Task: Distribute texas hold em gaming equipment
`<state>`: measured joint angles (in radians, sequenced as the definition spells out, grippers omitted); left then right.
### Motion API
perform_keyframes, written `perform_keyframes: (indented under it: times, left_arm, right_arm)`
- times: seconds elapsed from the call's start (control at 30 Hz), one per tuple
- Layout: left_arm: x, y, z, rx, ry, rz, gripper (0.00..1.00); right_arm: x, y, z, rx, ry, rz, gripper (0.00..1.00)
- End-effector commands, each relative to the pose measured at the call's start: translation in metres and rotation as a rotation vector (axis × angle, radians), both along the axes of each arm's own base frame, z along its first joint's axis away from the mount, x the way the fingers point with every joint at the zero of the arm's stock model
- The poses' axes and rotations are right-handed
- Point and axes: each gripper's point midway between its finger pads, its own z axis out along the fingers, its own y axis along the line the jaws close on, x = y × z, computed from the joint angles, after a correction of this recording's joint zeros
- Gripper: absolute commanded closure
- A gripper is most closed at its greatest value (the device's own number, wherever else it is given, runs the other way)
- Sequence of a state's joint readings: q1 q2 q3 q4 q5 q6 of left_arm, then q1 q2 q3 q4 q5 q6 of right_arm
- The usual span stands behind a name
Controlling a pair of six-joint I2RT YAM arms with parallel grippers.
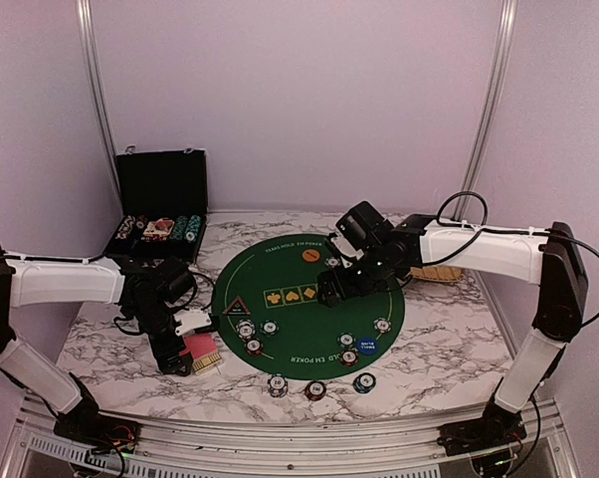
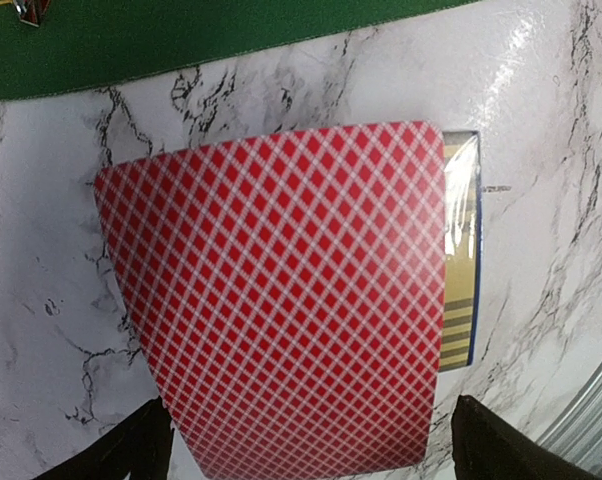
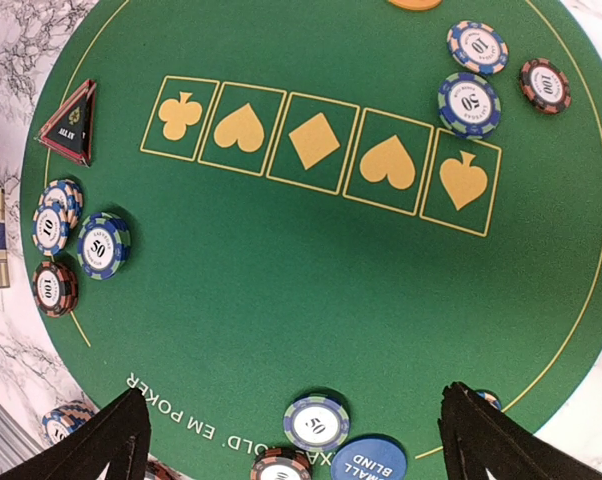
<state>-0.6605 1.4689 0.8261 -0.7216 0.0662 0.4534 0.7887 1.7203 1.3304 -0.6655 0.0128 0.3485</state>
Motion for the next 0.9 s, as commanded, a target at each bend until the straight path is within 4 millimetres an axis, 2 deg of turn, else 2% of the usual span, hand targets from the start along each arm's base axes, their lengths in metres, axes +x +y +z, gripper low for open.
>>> perform_keyframes:
  times: [0.0,0.3,0.6,0.87]
  left_arm:
    - [0.002,0.003,-0.007,0.024,-0.01,-0.005,0.01]
    - [0.008,0.0,-0.013,0.031,-0.019,0.013,0.01]
    - [0.007,0.006,-0.019,0.057,-0.022,0.018,0.01]
    - [0.014,0.013,-0.019,0.099,-0.061,0.024,0.01]
  right_arm:
    - [-0.002,0.003,0.003,0.003,-0.011,-0.006,0.01]
    - [-0.003,0.002,0.003,0.003,-0.013,-0.006,0.01]
    - [-0.004,0.0,0.002,0.004,-0.015,-0.009,0.01]
    - [-0.005,0.0,0.001,0.006,-0.013,-0.01,0.01]
